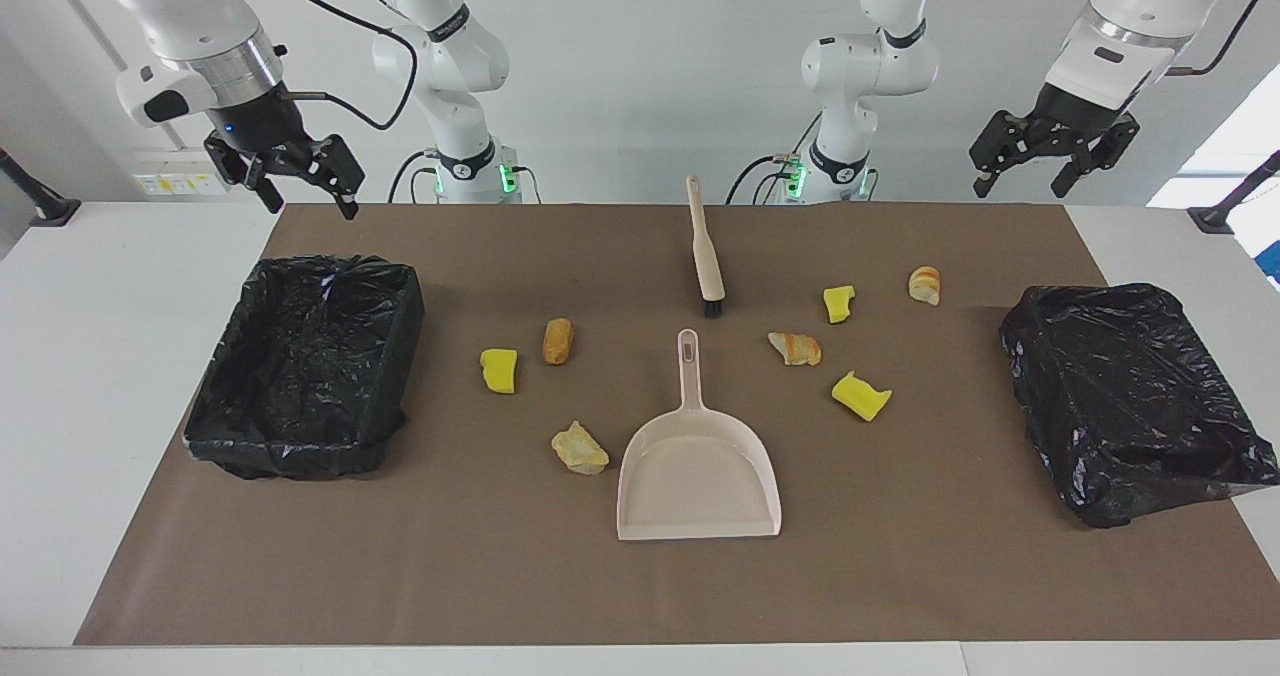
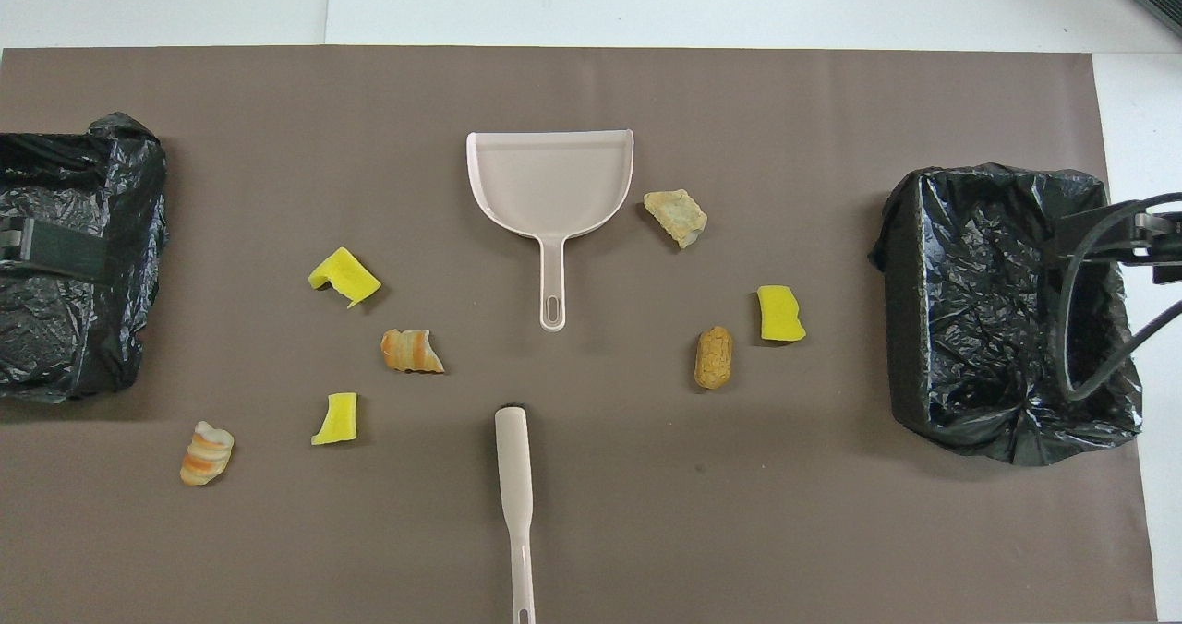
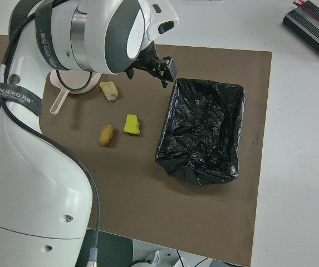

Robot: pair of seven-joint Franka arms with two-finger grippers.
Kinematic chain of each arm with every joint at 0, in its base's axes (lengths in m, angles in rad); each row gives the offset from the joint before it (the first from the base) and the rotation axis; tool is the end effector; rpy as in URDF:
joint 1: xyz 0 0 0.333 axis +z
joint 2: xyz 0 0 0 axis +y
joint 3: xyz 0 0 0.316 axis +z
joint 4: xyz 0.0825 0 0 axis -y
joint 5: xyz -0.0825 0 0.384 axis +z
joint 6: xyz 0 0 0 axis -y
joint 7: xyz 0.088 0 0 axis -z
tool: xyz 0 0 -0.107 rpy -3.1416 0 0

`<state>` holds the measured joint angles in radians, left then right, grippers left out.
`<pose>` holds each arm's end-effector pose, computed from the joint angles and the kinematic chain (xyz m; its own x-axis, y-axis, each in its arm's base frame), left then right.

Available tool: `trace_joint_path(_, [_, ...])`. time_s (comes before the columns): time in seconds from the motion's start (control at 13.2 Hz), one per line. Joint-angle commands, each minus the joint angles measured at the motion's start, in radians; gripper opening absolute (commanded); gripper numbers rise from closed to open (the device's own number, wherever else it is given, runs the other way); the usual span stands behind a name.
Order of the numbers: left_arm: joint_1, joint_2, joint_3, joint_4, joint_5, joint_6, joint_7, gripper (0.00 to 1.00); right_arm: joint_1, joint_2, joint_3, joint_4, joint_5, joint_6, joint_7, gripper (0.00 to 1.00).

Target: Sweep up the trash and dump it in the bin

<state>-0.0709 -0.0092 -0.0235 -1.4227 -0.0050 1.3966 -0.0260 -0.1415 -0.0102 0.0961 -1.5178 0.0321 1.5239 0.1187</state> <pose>0.5297 -0.0508 0.6829 0.9975 -0.0692 -0.0170 -0.0691 -0.9976 0.0043 0.5467 -0.0210 0.6509 0.9867 -0.1618 0.0125 -0.1613 -0.9864 -0.0328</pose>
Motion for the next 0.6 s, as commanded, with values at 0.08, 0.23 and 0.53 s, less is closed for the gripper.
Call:
trace_joint_path(0.08, [0.010, 0.000, -0.003, 0.031, -0.001, -0.085, 0.034, 1.00, -0.007, -0.002, 0.005, -0.001, 0.019, -0.019, 0.022, 1.00])
trace_joint_path(0.23, [-0.006, -0.006, 0.010, 0.031, -0.001, -0.085, 0.034, 1.00, -0.006, -0.002, 0.005, -0.001, 0.019, -0.019, 0.016, 1.00])
trace_joint_path(0.53, [-0.093, -0.023, 0.085, 0.025, -0.004, -0.071, 0.034, 1.00, 0.028, -0.017, 0.031, -0.024, 0.020, -0.005, 0.012, 1.00])
